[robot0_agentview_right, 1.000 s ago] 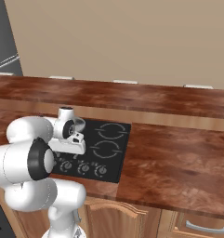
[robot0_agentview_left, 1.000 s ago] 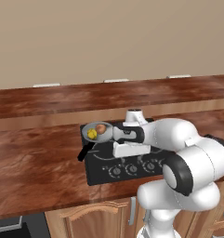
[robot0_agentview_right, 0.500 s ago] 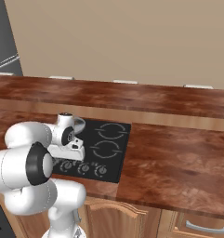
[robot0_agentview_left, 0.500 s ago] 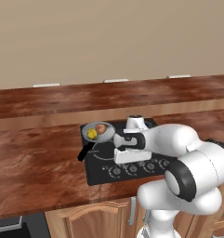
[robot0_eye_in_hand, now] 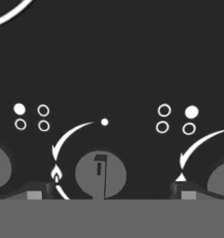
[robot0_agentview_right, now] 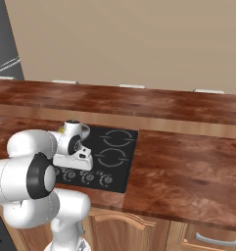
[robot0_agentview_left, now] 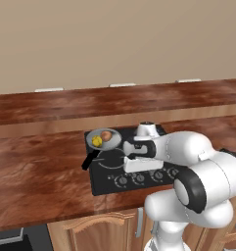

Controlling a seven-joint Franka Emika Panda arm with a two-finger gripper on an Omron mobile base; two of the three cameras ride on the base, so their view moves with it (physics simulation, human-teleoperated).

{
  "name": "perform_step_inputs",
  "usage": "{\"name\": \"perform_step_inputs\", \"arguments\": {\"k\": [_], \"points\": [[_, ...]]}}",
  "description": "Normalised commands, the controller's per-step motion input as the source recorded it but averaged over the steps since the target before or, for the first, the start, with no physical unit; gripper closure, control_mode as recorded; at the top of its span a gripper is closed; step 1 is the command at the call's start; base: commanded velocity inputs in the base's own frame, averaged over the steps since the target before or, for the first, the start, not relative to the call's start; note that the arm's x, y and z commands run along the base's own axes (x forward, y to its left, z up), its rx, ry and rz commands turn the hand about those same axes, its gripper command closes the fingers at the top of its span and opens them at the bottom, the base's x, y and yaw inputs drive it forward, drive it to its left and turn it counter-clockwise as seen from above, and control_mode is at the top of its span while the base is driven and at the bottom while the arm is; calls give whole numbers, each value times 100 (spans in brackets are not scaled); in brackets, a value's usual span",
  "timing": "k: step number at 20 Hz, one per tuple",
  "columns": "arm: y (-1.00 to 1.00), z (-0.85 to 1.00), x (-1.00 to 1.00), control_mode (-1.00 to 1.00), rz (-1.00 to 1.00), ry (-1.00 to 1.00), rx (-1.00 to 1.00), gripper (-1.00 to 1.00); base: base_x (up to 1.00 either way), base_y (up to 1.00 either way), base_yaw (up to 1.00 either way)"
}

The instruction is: Put the lemon and onion in the pan. Then turn on the rear left burner and set the heat to medium.

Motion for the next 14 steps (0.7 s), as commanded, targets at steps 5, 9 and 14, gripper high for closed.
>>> {"name": "perform_step_inputs", "arguments": {"k": [5, 9, 14], "points": [[0, 0, 0, -100, 0, 0, 0, -100, 0, 0, 0], [7, 0, -8, -100, 0, 0, 0, -100, 0, 0, 0], [1, 0, 0, -100, 0, 0, 0, -100, 0, 0, 0]]}}
